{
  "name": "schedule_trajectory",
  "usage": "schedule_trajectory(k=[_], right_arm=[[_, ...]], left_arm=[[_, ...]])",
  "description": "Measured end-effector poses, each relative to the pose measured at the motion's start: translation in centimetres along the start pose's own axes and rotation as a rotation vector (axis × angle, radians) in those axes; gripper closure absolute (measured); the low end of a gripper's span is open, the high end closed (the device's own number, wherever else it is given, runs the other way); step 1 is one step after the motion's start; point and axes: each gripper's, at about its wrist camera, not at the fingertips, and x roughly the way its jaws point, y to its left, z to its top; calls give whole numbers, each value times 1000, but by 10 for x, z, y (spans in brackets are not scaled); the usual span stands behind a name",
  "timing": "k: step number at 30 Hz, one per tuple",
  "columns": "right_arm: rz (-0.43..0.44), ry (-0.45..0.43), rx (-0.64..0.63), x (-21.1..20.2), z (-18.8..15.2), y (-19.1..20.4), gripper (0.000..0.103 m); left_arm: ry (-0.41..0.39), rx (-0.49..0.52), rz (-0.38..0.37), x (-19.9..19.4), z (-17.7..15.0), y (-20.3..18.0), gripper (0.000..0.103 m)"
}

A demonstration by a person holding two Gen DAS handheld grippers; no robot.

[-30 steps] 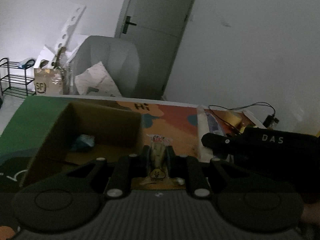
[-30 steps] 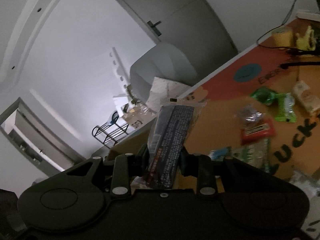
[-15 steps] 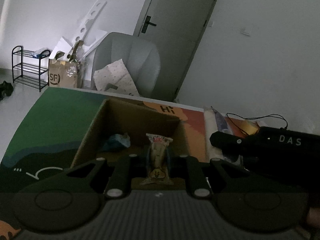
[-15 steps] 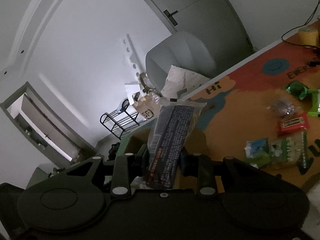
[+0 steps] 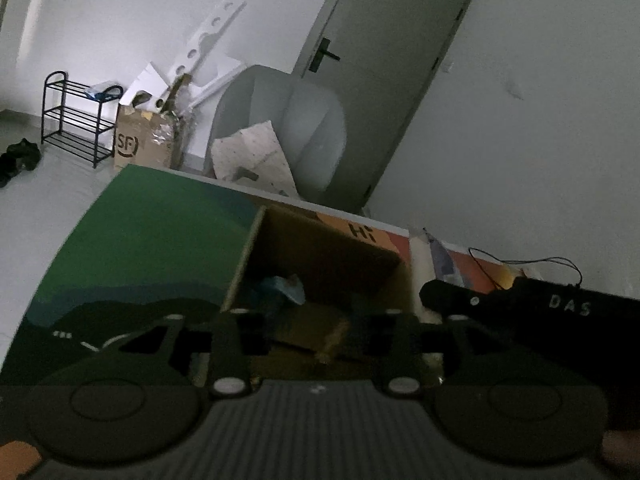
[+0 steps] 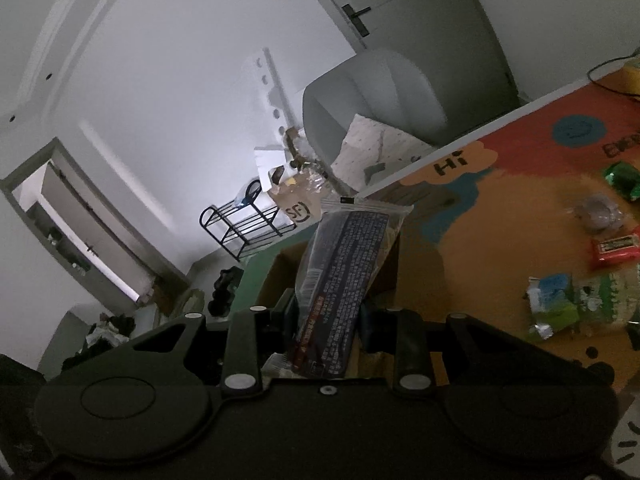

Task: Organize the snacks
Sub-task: 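Carry both snacks over the cardboard box and release them inside, then move both grippers back toward the remaining snack packets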

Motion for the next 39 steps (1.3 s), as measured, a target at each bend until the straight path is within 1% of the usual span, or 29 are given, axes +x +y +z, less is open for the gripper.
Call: schedule_trajectory(k=[1,2,3,4,6,9,12,20,22,29,31,35,39], right_arm=[[10,6,-14,1,-1,3,61],[11,6,-18,1,-1,3,57],[19,1,-18,-1,-2,4,50],[29,-8,-22,-3,-2,5,48],[34,-14,-20,-7,-2,4,47],[21,-27,-8,-15,0,-3,47],[3,-37,14,-22,0,-13,45],[-65,-58,77,-43,-8,-44,43],[-86,-69,95,-50,-11,-53,40],[-138,-94,133,-70,-17,-76,38],[-145,-100,139,-77,-20,-82,34],[-162,-110,145,-88,-24,-94,31],[-180,-117,155,-98,-27,-107,27]], left_arm=[[-4,-2,6,-1,0,1,53],[-8,-6,13,-3,0,2,49],[-9,-9,18,-4,0,2,44],[-10,-11,23,-4,0,3,41],[-15,-11,33,-4,0,3,29],[-23,-4,43,-6,0,-2,20],[-28,5,20,-7,-2,-9,15],[11,52,-22,-1,-11,-29,13],[21,67,-31,1,-15,-35,13],[45,114,-68,2,-28,-58,13],[53,125,-78,2,-31,-64,13],[70,149,-87,4,-38,-77,13],[80,168,-97,6,-44,-90,13]])
